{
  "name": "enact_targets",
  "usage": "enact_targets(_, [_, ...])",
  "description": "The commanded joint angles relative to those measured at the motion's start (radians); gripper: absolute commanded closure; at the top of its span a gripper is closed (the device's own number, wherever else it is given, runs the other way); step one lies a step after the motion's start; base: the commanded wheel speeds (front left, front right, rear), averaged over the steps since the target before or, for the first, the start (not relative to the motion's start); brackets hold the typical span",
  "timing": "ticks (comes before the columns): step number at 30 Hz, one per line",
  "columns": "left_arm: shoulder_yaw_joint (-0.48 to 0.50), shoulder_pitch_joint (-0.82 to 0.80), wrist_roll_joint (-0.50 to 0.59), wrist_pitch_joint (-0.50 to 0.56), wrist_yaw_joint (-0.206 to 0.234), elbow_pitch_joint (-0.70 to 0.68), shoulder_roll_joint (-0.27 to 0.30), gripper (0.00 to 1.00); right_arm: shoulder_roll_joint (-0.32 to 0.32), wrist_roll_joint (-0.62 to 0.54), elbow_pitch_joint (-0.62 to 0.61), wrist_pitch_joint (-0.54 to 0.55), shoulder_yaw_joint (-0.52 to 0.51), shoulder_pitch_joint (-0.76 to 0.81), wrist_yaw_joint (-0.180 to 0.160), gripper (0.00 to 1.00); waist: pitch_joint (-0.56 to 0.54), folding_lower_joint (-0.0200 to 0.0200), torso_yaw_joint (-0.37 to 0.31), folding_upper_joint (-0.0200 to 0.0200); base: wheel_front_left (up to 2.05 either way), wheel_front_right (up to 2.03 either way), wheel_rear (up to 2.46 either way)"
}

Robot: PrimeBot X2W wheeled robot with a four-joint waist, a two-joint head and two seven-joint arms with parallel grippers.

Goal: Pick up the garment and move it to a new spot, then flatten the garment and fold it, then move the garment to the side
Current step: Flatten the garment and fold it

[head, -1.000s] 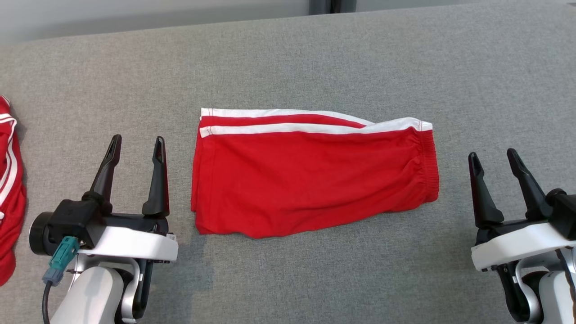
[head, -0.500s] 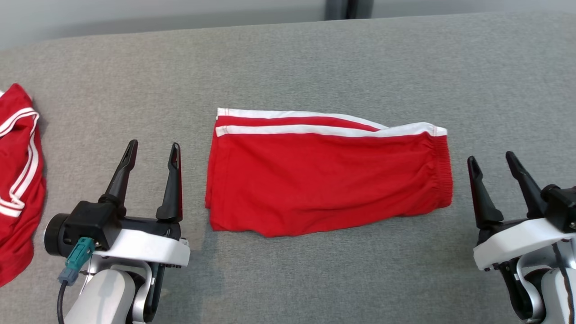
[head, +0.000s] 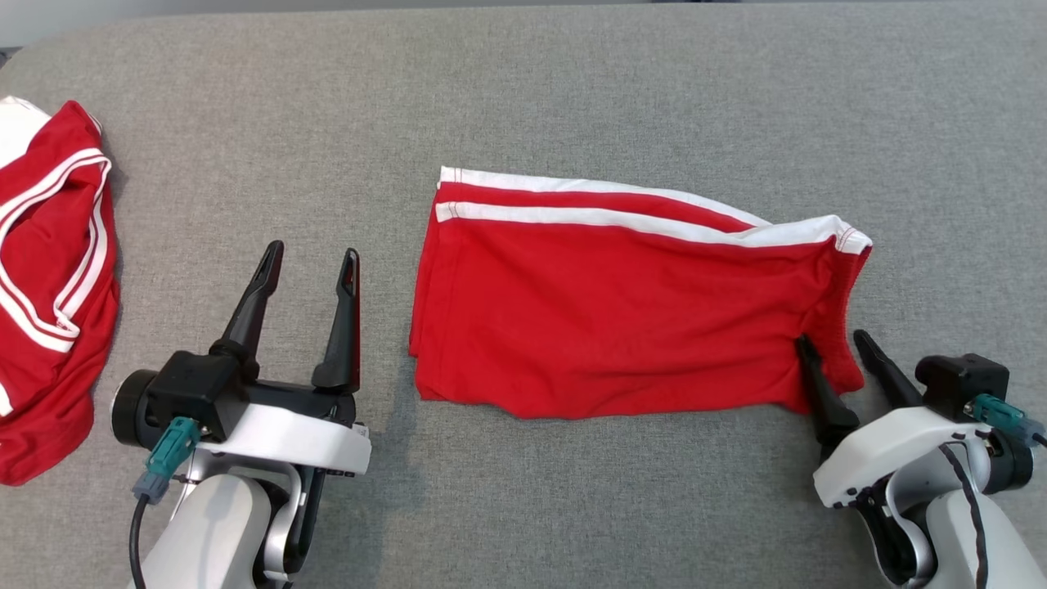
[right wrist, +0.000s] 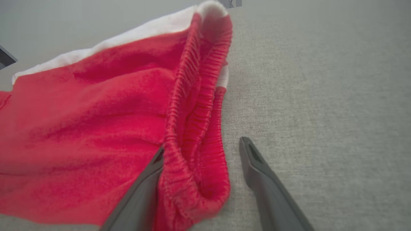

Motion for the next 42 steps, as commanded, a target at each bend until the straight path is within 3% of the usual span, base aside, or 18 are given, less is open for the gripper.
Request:
enact_targets(1, [0.002, -0.019, 0.004, -0.007, -0.001, 0.004, -0.001, 0.00, 0.003, 0.016, 0.020, -0.004, 0.007, -0.012, 0.000, 0.00, 0.008, 0.0000, 0.000, 0.0000, 0.00, 0.00, 0.00])
enact_targets(5, [0.002, -0.028, 0.007, -0.010, -0.007, 0.013, -0.002, 0.00, 0.012, 0.059, 0.054, -0.017, 0.043, -0.024, 0.000, 0.00, 0.017, 0.0000, -0.005, 0.0000, 0.00, 0.00, 0.00])
enact_targets(6, [0.001, -0.029, 0.008, -0.010, -0.007, 0.014, -0.002, 0.00, 0.015, 0.072, 0.058, -0.022, 0.054, -0.028, 0.000, 0.45, 0.018, 0.0000, -0.007, 0.0000, 0.00, 0.00, 0.00])
enact_targets(9, [-0.002, -0.037, 0.013, -0.009, -0.008, 0.017, 0.000, 0.00, 0.017, 0.110, 0.065, -0.047, 0.075, -0.038, 0.000, 1.00, 0.020, 0.0000, -0.017, 0.0000, 0.00, 0.00, 0.00])
enact_targets(17, [-0.010, -0.042, 0.018, 0.000, -0.007, 0.009, 0.014, 0.00, -0.009, 0.201, 0.034, -0.108, 0.059, -0.035, -0.001, 1.00, 0.022, 0.0000, -0.067, 0.0000, 0.00, 0.00, 0.00])
enact_targets(26, [-0.018, -0.044, 0.020, 0.019, 0.002, -0.015, 0.026, 0.00, -0.057, 0.248, 0.028, -0.073, 0.000, 0.002, 0.000, 1.00, 0.021, 0.0000, -0.109, 0.0000, 0.00, 0.00, 0.00])
enact_targets(31, [-0.024, -0.043, 0.020, 0.028, 0.005, -0.022, 0.029, 0.00, -0.066, 0.285, -0.032, -0.008, 0.054, -0.019, 0.000, 1.00, 0.020, 0.0000, -0.118, 0.0000, 0.00, 0.00, 0.00])
enact_targets(37, [-0.035, -0.048, 0.017, 0.034, 0.002, -0.026, 0.024, 0.00, -0.084, 0.318, -0.219, 0.098, 0.157, -0.040, 0.000, 1.00, 0.019, 0.0000, -0.110, 0.0000, 0.00, 0.00, 0.00])
enact_targets(42, [-0.047, -0.055, 0.008, 0.031, -0.002, -0.020, 0.011, 0.00, -0.074, 0.276, -0.351, 0.188, 0.268, -0.077, 0.000, 1.00, 0.021, 0.0000, -0.082, 0.0000, 0.00, 0.00, 0.00])
